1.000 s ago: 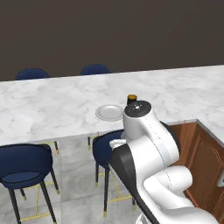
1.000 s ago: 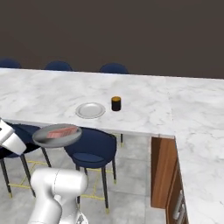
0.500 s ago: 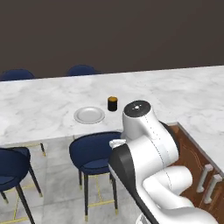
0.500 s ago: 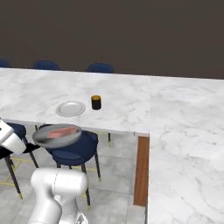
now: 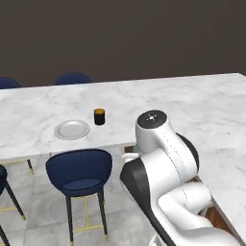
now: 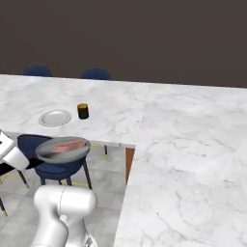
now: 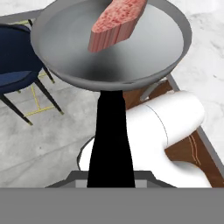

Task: Pick up the pan with the steak in it and place it on the dining table. Then place the steak on the plate.

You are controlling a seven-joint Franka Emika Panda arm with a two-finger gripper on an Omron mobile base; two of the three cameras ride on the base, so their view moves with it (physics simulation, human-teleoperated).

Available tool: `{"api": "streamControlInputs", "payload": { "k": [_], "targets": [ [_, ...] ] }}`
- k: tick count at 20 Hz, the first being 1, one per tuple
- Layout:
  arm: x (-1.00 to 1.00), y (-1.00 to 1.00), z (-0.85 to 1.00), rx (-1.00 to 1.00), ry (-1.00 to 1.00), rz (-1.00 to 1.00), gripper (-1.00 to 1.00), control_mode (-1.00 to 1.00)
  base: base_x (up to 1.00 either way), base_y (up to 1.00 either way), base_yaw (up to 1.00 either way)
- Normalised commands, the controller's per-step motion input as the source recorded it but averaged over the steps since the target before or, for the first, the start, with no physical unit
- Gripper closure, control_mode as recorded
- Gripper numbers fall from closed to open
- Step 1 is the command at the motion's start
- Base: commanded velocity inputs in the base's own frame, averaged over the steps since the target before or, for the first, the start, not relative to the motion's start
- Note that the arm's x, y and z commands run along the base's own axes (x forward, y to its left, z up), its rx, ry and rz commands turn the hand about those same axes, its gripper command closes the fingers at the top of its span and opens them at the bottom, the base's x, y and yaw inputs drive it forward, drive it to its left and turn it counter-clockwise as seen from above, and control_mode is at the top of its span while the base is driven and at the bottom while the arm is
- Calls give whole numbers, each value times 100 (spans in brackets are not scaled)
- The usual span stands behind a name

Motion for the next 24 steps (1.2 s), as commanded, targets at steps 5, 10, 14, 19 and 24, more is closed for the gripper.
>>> {"api": "streamControlInputs", "payload": {
  "k": [5,10,14,19,24],
  "targets": [
    [0,0,0,0,0,0,100,100,62,-31,6],
    [0,0,0,0,0,0,100,100,79,-27,6],
    [0,0,0,0,0,0,100,100,81,-24,5],
    [0,0,0,0,0,0,100,100,78,-24,5],
    [0,0,0,0,0,0,100,100,64,-19,4]
  ]
}}
